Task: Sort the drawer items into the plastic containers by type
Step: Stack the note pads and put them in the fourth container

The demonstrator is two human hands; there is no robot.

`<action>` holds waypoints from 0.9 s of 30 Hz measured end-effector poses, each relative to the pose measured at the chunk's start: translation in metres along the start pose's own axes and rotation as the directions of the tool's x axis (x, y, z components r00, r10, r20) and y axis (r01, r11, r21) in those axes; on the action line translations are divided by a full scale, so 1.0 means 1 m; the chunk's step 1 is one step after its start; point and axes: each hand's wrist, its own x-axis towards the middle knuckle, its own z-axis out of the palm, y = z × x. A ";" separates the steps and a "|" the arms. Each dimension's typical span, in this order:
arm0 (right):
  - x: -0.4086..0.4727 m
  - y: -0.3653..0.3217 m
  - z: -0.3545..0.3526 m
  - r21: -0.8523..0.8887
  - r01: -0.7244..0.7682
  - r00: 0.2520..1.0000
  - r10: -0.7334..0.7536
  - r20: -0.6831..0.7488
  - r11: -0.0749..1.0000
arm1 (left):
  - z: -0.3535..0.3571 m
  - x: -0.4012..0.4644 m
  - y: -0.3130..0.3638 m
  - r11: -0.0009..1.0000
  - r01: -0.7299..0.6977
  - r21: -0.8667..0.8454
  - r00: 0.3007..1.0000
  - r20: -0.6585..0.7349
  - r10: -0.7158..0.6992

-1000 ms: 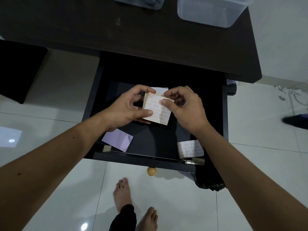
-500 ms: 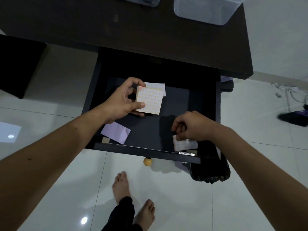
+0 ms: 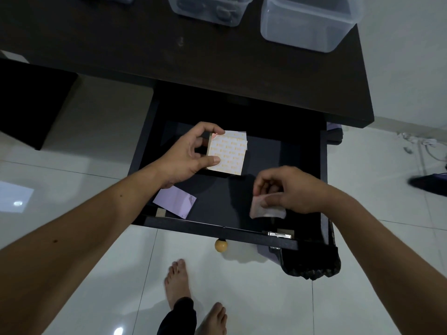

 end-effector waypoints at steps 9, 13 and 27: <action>0.022 -0.019 -0.006 0.359 0.246 0.897 -0.072 -0.435 0.900 | 0.002 -0.001 0.000 0.999 -0.042 -0.009 0.997 0.060 0.042; 0.039 -0.025 0.001 0.359 0.291 0.846 -0.064 -0.530 0.887 | 0.003 -0.002 0.000 0.997 -0.029 -0.071 0.994 0.105 0.036; 0.061 -0.039 0.016 0.234 0.298 0.676 -0.032 -0.736 0.925 | 0.004 -0.003 0.002 0.999 -0.013 -0.049 0.994 0.103 0.018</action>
